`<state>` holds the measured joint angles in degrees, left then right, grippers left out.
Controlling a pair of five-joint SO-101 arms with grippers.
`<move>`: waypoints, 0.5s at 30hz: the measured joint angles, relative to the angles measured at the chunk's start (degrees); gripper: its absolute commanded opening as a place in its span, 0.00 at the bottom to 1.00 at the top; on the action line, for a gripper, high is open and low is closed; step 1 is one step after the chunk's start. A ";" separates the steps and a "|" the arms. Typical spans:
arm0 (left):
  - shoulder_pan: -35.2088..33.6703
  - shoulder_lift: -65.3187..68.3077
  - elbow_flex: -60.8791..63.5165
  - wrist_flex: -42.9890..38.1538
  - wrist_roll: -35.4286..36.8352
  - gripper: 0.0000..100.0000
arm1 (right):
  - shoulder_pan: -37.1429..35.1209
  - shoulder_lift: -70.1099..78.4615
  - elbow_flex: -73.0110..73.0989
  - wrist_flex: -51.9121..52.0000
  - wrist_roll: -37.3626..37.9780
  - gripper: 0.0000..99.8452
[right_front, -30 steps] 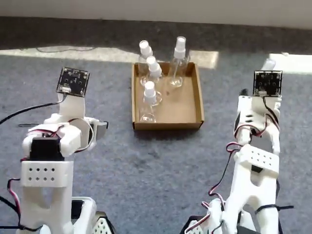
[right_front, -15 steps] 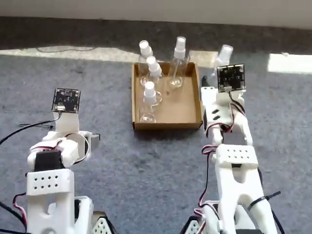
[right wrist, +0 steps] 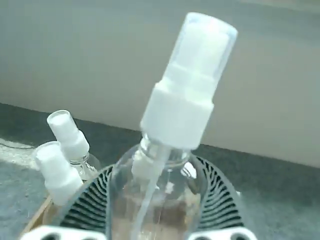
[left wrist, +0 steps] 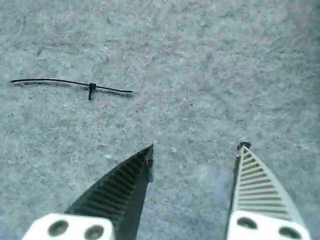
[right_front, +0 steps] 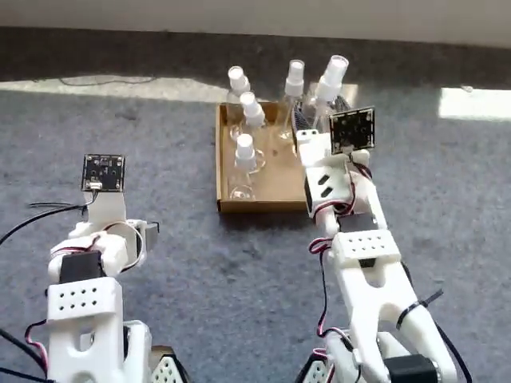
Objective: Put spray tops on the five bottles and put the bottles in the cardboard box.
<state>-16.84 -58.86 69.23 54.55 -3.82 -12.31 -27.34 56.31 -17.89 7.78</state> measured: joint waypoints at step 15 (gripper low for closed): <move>0.00 0.00 0.00 0.00 0.00 0.25 | 0.00 17.93 0.00 -14.42 -0.35 0.00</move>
<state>-16.84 -58.86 69.23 54.55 -3.82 -12.31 -9.41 56.31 -32.31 7.43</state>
